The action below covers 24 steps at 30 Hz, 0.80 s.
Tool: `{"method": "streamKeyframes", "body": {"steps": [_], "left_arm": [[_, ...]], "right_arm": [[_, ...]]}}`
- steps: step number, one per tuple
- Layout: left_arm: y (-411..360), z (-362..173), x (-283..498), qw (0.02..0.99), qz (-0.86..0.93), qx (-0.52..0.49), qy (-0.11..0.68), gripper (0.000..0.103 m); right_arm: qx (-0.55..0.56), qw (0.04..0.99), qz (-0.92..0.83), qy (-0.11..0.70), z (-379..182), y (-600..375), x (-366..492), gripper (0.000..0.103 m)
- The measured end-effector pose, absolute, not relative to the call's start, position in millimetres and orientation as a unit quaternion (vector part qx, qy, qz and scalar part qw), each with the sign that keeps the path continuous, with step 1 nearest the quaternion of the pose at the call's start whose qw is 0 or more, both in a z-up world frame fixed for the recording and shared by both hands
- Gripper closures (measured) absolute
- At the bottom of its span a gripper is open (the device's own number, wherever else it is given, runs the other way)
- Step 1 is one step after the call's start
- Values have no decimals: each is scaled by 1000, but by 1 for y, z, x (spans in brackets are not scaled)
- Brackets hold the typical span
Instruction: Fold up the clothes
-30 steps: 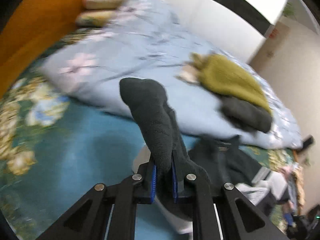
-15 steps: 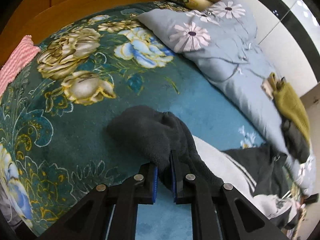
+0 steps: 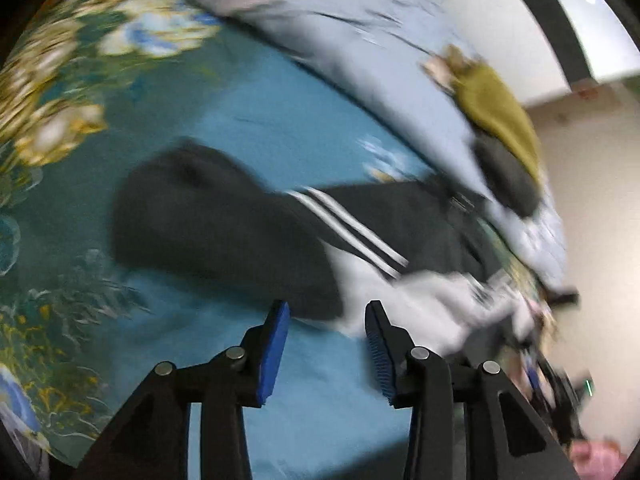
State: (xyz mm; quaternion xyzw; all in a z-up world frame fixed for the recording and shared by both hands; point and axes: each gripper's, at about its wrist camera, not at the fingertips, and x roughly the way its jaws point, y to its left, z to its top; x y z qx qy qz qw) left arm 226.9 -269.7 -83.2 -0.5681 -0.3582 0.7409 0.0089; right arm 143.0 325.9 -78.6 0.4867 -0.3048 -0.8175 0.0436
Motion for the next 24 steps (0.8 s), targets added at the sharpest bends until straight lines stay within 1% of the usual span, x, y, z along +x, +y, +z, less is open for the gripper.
{"method": "streamKeyframes", "body": {"steps": [1, 2, 5, 8, 9, 11, 15, 20, 24], "left_arm": [[-262, -74, 222, 21, 750, -563, -346, 58], [-253, -66, 216, 33, 759, -559, -334, 56], [-234, -50, 190, 34, 798, -534, -277, 41], [-218, -66, 154, 17, 810, -543, -220, 40], [-213, -75, 142, 12, 810, -549, -204, 40], [-207, -95, 117, 3, 811, -561, -167, 40], [-200, -139, 73, -12, 797, -596, -100, 40], [-195, -158, 44, -2, 789, -608, -90, 40], [-191, -180, 31, 3, 774, -629, -77, 40]], "right_arm": [[498, 50, -816, -289, -80, 320, 135, 58], [507, 56, -816, -274, -81, 315, 127, 58], [520, 80, -819, -229, -84, 299, 97, 58], [526, 101, -823, -190, -86, 287, 63, 55], [526, 107, -825, -178, -87, 284, 50, 52], [528, 116, -828, -147, -89, 279, 24, 52], [547, 110, -828, -55, -102, 273, -31, 52], [593, 127, -794, 26, -144, 266, -84, 52], [619, 134, -769, 84, -178, 258, -107, 52]]}}
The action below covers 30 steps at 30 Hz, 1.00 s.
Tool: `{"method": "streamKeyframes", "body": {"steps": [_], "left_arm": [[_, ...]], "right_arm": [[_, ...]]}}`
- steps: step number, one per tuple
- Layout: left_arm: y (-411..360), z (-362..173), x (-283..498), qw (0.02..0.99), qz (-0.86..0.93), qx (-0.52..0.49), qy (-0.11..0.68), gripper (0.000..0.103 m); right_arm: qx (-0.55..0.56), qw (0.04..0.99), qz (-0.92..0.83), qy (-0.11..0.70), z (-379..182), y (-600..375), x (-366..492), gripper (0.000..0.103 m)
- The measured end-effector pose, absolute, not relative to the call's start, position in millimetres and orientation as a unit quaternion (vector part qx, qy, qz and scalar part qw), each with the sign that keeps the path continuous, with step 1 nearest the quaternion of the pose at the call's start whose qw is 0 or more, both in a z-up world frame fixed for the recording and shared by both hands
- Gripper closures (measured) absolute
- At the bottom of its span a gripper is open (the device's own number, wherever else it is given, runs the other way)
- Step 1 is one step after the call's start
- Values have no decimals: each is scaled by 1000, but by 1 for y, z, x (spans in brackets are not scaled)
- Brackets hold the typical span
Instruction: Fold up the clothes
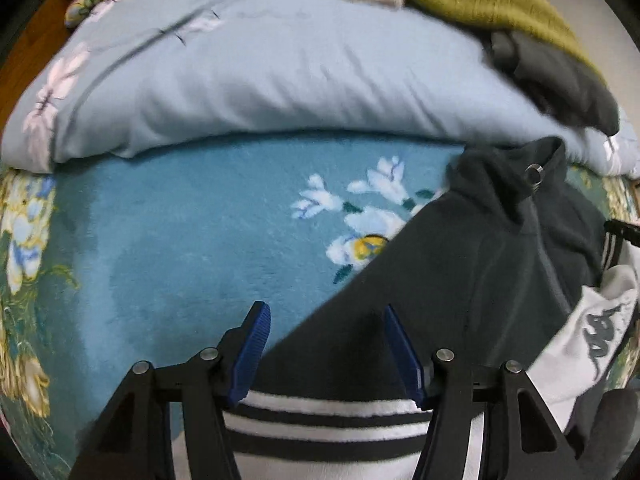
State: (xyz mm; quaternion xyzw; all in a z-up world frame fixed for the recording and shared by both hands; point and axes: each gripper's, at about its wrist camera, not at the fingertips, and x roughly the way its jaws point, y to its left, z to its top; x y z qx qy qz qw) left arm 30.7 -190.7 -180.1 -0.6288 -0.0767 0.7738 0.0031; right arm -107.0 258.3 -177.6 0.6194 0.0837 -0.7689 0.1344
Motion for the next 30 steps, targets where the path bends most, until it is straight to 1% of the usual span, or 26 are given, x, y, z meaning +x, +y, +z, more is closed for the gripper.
{"method": "streamKeyframes", "body": {"steps": [3, 6, 7, 8, 9, 13, 15, 16, 17, 18, 19, 20, 21, 22, 25, 27, 30], "left_arm": [[-187, -192, 27, 10, 765, -639, -84, 42], [-178, -197, 26, 18, 764, -641, -65, 42], [-175, -197, 26, 19, 766, -641, -56, 42], [-173, -197, 26, 22, 767, -640, -48, 45], [-172, -197, 27, 25, 767, -640, -45, 49], [-173, -197, 28, 35, 765, -641, -49, 55], [-175, -197, 31, 37, 766, -640, -53, 57], [-176, -197, 32, 38, 766, -639, -54, 59], [-176, -197, 33, 39, 766, -639, -56, 64], [-175, -196, 34, 42, 765, -640, -57, 73], [-174, -195, 36, 46, 765, -640, -57, 80], [-172, -194, 38, 48, 765, -639, -55, 85], [-169, -193, 41, 46, 768, -637, -48, 89], [-167, -191, 44, 42, 771, -634, -41, 90], [-161, -178, 58, 35, 787, -615, -31, 92], [-159, -165, 69, 32, 801, -597, -30, 93], [-163, -130, 86, 24, 833, -552, -34, 93]], "right_arm": [[623, 150, -759, 119, -193, 250, -117, 52], [614, 169, -755, 153, -202, 242, -122, 51], [613, 173, -755, 156, -204, 241, -124, 50], [614, 176, -754, 154, -205, 241, -126, 50], [616, 180, -753, 148, -207, 242, -128, 50], [618, 197, -750, 128, -207, 247, -123, 50], [620, 207, -746, 131, -207, 248, -116, 50], [621, 212, -743, 134, -208, 248, -112, 52], [623, 215, -740, 137, -207, 248, -109, 54], [626, 216, -736, 141, -207, 248, -106, 61], [629, 216, -733, 143, -206, 247, -103, 70], [631, 215, -731, 145, -205, 246, -101, 76], [633, 212, -730, 147, -203, 245, -97, 84], [633, 205, -731, 152, -202, 243, -92, 88], [624, 181, -743, 159, -195, 241, -77, 92], [615, 168, -756, 147, -185, 244, -67, 93], [588, 153, -786, 115, -159, 256, -49, 93]]}}
